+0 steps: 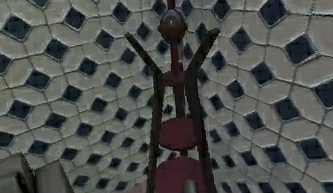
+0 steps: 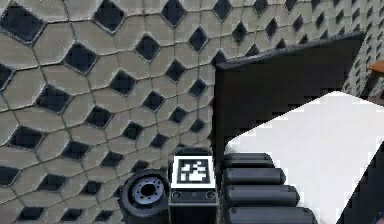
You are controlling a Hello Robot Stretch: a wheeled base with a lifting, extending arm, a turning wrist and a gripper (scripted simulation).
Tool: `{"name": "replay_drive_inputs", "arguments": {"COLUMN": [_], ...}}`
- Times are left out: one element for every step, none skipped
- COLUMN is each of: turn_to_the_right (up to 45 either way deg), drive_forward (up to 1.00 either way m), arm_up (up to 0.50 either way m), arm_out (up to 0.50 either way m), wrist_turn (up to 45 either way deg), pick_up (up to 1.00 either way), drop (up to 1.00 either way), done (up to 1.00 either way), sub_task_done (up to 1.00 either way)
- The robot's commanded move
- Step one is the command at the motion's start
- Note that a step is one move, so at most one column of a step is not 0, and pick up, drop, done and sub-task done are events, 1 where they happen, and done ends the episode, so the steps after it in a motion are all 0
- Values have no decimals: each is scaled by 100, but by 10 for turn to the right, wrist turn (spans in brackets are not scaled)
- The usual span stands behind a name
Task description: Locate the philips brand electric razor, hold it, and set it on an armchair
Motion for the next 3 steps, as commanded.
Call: {"name": "replay_drive_inputs", "arguments": {"turn_to_the_right": [-450,-450,-210], "drive_forward": [0,0,0], "arm_up": [0,0,0], "arm_out": [0,0,0], "wrist_turn": [0,0,0], "pick_up": [0,0,0], "drop": [0,0,0], "done": [0,0,0], "sub_task_done": [0,0,0]}}
